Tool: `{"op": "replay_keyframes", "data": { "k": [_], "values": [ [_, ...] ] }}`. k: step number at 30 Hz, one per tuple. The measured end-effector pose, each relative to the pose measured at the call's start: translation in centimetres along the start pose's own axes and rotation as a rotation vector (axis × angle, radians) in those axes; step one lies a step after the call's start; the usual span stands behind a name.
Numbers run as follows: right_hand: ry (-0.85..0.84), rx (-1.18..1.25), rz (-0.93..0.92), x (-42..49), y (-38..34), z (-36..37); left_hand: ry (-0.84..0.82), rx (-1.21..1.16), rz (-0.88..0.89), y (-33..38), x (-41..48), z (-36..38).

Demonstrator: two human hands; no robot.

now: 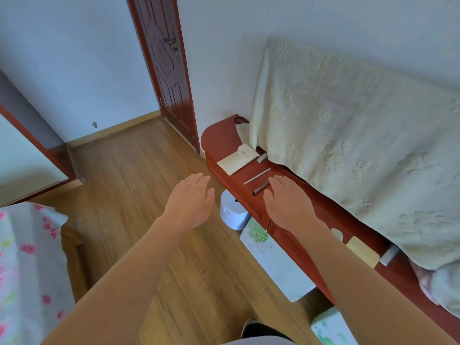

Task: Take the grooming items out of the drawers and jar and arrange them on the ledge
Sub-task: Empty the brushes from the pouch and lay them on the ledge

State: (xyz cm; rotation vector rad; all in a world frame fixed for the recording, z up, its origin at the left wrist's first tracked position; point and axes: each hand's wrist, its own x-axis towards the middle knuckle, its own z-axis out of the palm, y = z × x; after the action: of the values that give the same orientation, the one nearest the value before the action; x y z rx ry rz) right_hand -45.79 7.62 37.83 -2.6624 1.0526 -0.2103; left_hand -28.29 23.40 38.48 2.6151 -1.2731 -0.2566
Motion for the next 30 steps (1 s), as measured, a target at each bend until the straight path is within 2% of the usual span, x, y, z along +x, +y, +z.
{"op": "replay_keyframes", "data": {
  "k": [4, 15, 22, 30],
  "values": [
    [0.017, -0.016, -0.058, 4.2, -0.3, 0.1, -0.007, 0.009, -0.017, -0.7, 3.7, -0.6],
    [0.038, -0.037, 0.108, 12.8, -2.9, 2.4, -0.061, 0.029, 0.117, -5.4, 14.5, -2.4],
    [0.057, 0.008, 0.282, 16.0, -5.9, 3.5, -0.123, 0.065, 0.298, -9.0, 22.4, -3.1],
    [0.092, -0.015, 0.460, 17.1, -3.4, 3.6, -0.164, 0.037, 0.516, -5.9, 28.4, -2.0]
  ]
}}
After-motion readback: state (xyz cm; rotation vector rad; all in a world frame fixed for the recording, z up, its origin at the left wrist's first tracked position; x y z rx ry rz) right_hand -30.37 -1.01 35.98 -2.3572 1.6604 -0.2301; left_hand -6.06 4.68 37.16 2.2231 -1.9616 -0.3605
